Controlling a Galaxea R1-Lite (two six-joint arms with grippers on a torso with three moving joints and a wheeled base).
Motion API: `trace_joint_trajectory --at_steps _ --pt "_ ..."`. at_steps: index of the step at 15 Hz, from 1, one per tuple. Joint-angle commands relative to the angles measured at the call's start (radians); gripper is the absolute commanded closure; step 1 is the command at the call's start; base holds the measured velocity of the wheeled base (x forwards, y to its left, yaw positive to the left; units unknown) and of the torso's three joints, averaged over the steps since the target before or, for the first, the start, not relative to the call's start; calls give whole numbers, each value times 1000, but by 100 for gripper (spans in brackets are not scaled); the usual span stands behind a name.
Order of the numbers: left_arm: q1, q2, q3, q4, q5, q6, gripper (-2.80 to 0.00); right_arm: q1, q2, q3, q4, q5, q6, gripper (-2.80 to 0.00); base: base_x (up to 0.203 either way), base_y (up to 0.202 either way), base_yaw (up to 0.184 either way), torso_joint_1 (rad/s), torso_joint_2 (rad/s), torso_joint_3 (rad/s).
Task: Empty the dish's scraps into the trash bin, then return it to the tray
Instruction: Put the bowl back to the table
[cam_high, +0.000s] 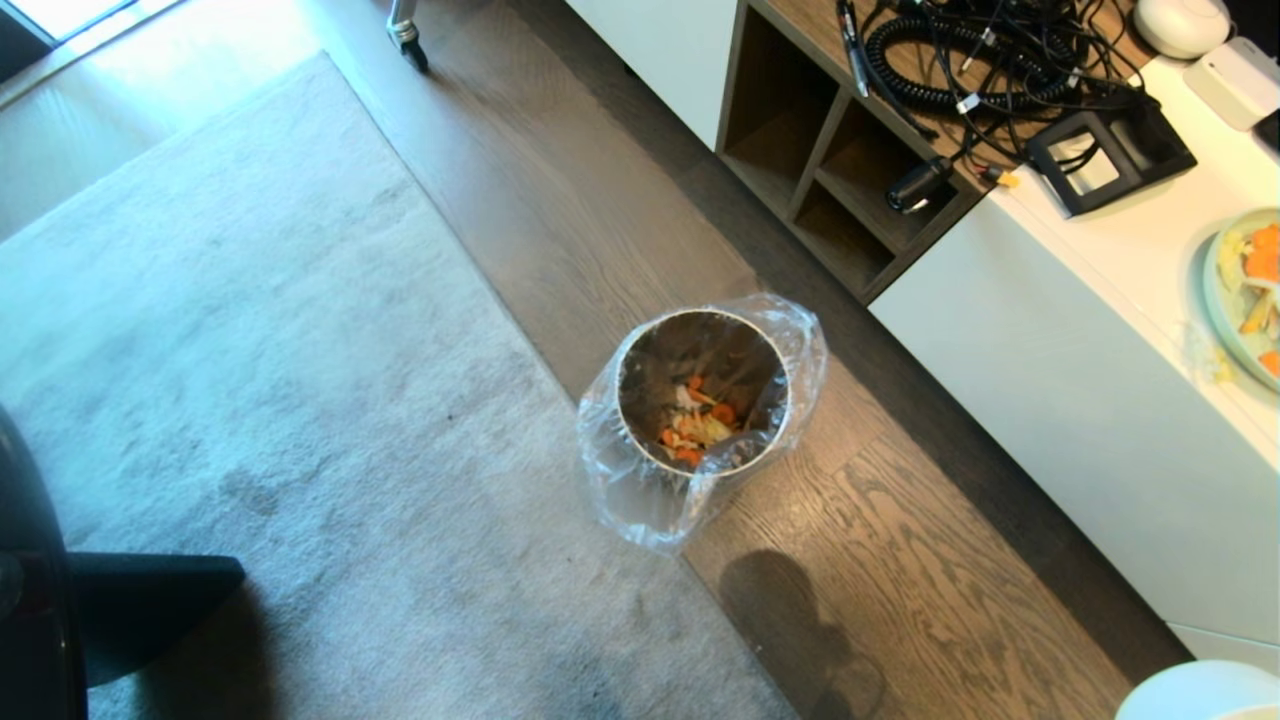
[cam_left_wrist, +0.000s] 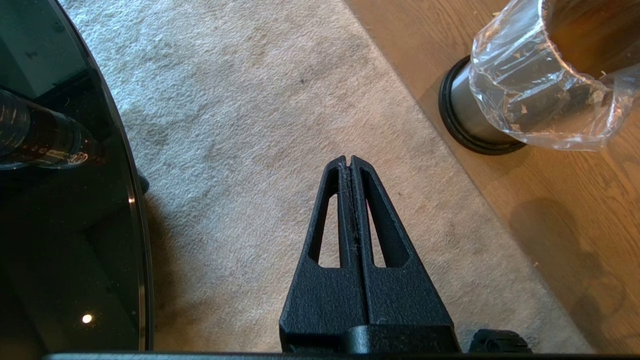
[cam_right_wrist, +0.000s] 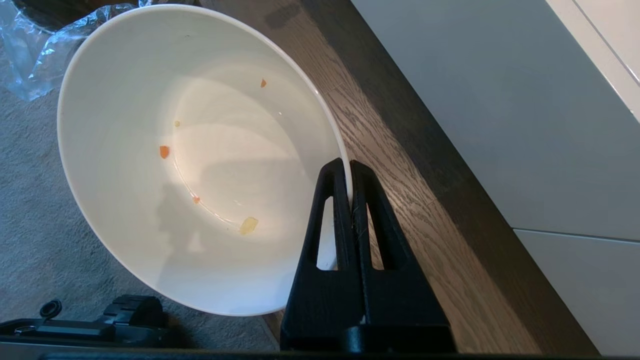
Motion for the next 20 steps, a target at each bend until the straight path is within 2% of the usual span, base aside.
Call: trace_joint_trajectory --at_steps 1,7,20 --pt "0 0 0 0 1 -1 0 0 3 0 0 1 -2 0 0 0 0 0 0 0" --pt "0 0 0 0 1 -1 0 0 3 0 0 1 -1 0 0 0 0 0 0 24" --pt "0 0 0 0 1 -4 0 0 3 0 0 1 -1 0 0 0 0 1 3 194"
